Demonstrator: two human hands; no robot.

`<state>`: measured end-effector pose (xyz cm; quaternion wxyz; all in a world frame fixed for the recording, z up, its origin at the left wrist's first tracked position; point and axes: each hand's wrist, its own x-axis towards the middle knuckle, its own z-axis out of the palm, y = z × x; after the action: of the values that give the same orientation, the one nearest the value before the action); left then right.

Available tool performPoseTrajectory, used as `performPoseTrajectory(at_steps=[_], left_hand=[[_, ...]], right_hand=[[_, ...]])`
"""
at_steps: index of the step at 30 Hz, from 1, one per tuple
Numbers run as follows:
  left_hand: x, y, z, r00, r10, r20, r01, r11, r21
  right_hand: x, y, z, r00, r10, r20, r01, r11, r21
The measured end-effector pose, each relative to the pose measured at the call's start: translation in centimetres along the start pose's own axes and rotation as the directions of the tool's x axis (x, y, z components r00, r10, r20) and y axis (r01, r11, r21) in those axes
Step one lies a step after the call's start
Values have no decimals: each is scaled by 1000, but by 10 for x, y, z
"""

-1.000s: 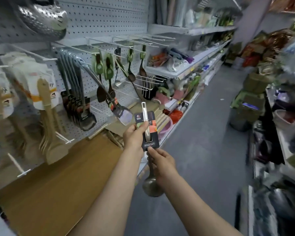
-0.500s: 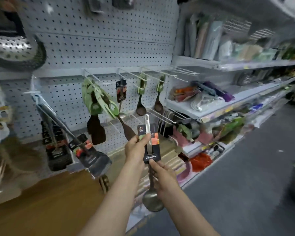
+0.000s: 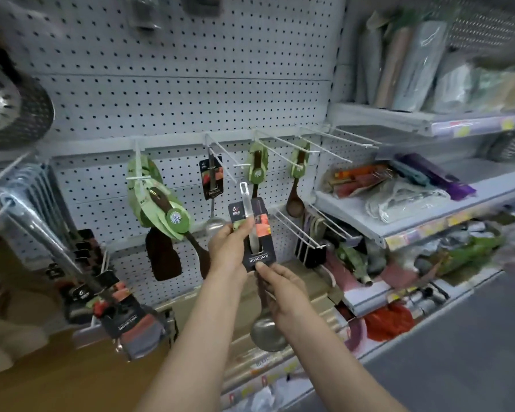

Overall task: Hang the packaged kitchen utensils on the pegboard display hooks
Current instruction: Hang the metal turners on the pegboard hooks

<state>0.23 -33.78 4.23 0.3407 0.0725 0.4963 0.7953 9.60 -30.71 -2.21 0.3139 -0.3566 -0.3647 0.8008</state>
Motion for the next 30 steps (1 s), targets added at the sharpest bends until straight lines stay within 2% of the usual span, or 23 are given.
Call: performPoseTrajectory(at_steps=[11, 19, 25, 30], left_hand=[[51, 2, -3, 993, 108, -50, -108, 994, 2], [61, -13, -6, 966, 247, -72, -238, 965, 111], [65, -20, -9, 969, 228, -92, -224, 973, 53], [72, -12, -9, 973, 215, -88, -208, 975, 78]], right_hand=[[53, -2, 17, 995, -17, 95, 19, 999, -27], [74, 7, 10, 987, 3, 163, -9, 999, 38], [84, 10, 7, 984, 10, 179, -12, 1000, 11], [94, 11, 13, 984, 24, 177, -22, 1000, -14]])
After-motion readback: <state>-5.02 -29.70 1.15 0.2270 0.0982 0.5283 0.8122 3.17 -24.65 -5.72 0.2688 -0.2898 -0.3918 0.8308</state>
